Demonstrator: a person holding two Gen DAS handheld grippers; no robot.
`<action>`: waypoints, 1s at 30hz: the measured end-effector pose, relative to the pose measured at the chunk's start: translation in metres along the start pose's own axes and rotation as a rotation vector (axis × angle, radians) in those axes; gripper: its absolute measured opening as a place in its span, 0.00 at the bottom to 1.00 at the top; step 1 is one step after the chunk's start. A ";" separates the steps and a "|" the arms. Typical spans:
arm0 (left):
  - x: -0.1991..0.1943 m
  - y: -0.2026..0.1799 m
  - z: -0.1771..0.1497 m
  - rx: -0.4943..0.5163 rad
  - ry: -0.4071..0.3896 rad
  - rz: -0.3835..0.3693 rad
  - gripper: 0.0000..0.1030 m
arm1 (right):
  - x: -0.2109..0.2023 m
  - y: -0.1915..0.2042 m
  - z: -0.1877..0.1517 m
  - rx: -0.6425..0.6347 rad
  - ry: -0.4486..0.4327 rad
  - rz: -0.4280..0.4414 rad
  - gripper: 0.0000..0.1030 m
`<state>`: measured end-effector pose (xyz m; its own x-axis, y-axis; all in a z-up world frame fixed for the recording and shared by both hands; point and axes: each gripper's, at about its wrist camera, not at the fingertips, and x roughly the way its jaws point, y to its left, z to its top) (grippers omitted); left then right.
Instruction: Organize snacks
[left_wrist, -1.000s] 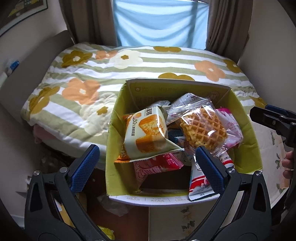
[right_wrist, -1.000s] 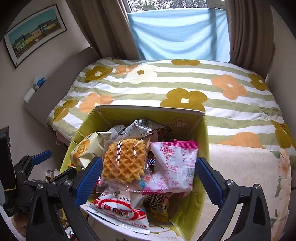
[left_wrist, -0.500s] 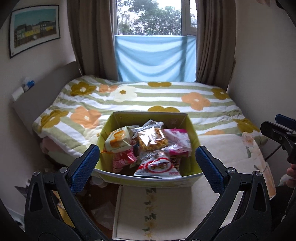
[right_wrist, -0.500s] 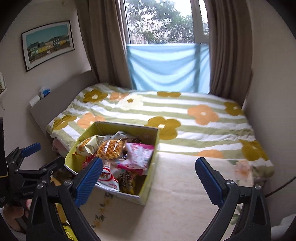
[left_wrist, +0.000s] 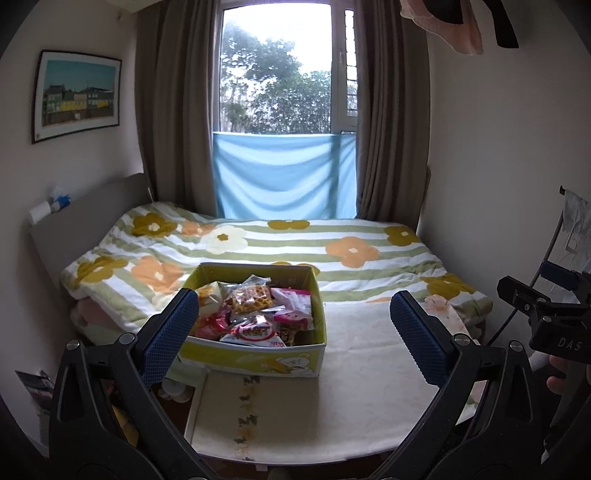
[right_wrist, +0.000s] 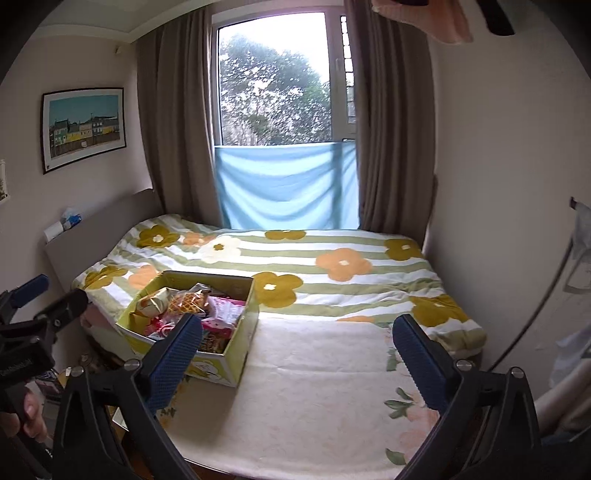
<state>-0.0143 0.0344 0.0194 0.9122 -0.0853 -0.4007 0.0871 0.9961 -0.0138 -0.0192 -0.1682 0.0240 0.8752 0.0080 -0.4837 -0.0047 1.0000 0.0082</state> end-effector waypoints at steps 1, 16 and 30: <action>-0.003 -0.001 -0.002 -0.002 -0.004 -0.003 1.00 | -0.003 -0.004 -0.003 0.003 -0.002 -0.014 0.99; -0.022 -0.011 -0.015 0.004 -0.023 -0.007 1.00 | -0.029 -0.010 -0.016 0.014 -0.054 -0.068 0.99; -0.021 -0.017 -0.018 0.026 -0.016 -0.005 1.00 | -0.031 -0.012 -0.017 0.029 -0.042 -0.073 0.99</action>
<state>-0.0417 0.0199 0.0119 0.9181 -0.0912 -0.3857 0.1022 0.9947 0.0081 -0.0545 -0.1804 0.0242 0.8923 -0.0653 -0.4466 0.0728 0.9973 -0.0004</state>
